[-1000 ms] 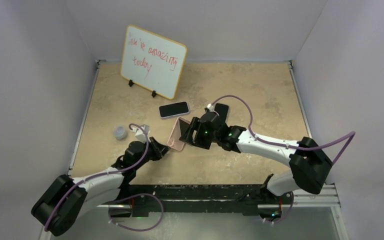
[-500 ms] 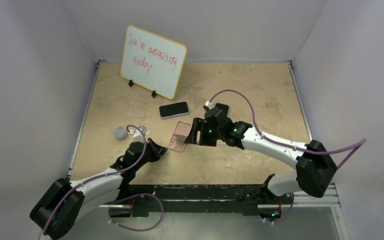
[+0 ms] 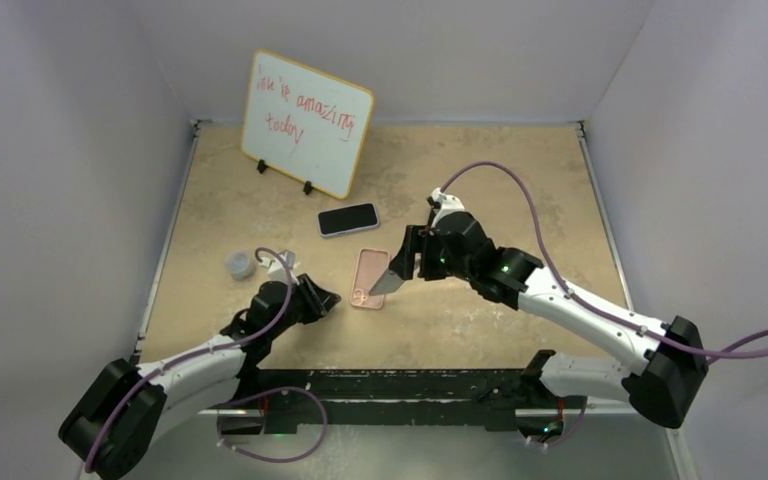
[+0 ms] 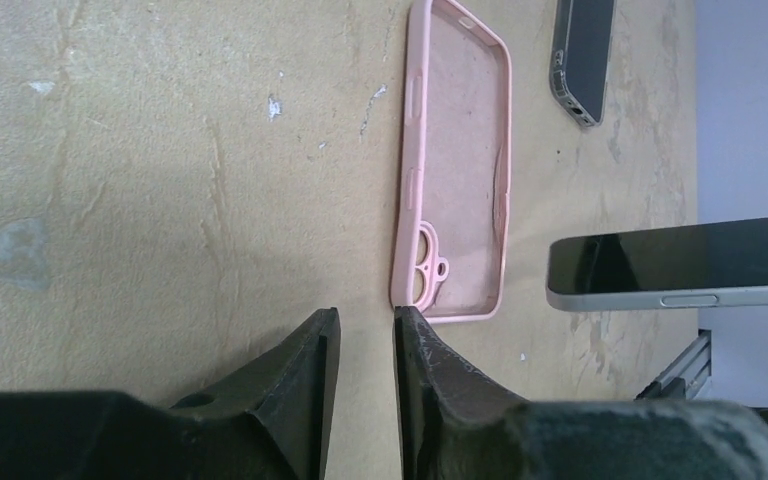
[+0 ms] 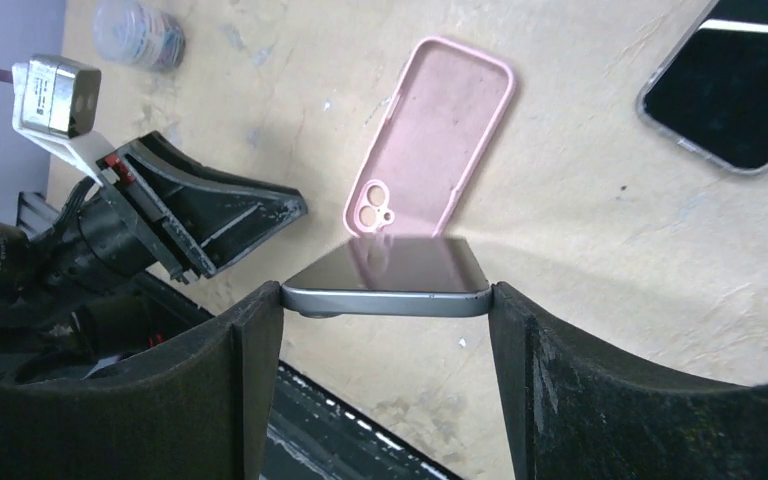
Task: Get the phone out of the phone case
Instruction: Place the phone at the center of the board, then move the phone case to the center of the board.
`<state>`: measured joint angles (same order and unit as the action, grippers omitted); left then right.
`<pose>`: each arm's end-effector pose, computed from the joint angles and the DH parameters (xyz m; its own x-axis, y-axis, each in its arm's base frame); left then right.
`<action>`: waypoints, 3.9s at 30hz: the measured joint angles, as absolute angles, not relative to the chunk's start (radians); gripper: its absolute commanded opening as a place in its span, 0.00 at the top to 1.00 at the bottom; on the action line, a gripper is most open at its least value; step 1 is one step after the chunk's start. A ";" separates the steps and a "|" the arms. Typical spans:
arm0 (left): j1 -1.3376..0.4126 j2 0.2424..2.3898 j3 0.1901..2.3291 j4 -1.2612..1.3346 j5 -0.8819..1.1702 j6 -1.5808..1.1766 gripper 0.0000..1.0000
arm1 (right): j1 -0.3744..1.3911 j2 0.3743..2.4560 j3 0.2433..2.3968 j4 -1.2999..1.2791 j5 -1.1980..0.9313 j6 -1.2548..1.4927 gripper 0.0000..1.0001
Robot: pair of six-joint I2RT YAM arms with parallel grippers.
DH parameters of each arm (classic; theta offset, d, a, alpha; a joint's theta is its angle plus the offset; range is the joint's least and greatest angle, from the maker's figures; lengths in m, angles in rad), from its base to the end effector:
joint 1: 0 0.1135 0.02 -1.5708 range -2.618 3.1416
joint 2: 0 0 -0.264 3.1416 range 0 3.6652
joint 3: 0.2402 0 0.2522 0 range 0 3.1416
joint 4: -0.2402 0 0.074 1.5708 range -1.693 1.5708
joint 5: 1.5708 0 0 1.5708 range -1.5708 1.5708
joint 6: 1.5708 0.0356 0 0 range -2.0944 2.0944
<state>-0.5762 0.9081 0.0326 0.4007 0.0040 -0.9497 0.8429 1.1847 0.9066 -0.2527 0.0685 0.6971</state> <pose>0.1324 -0.0862 0.1219 -0.6686 -0.5354 -0.5161 0.0071 0.6894 -0.7243 0.1795 0.1978 0.2931 -0.7112 0.1647 -0.6835 -0.3247 0.7853 0.5271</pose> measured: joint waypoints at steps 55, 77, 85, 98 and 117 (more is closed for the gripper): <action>-0.576 0.285 0.527 -0.406 -0.197 -0.657 0.37 | 0.977 1.346 0.589 -0.081 0.189 0.537 0.87; -0.576 0.404 0.696 -0.517 -0.371 -0.466 0.22 | 0.590 1.141 0.711 -0.105 0.387 0.545 0.02; -0.576 0.630 0.726 -0.501 -0.325 -0.381 0.16 | 0.521 1.198 0.711 -0.097 0.337 0.604 0.01; -0.415 1.176 0.918 -0.422 -0.068 -0.265 0.10 | 0.625 1.441 0.806 -0.141 0.338 0.582 0.01; -0.277 1.264 0.934 -0.397 0.075 -0.238 0.05 | 1.028 1.905 1.243 -0.348 0.587 0.602 0.01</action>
<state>-0.2768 1.2640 0.9344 -0.3969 0.0750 -0.2379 1.0279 1.9049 1.2434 -0.3477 0.5873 0.6018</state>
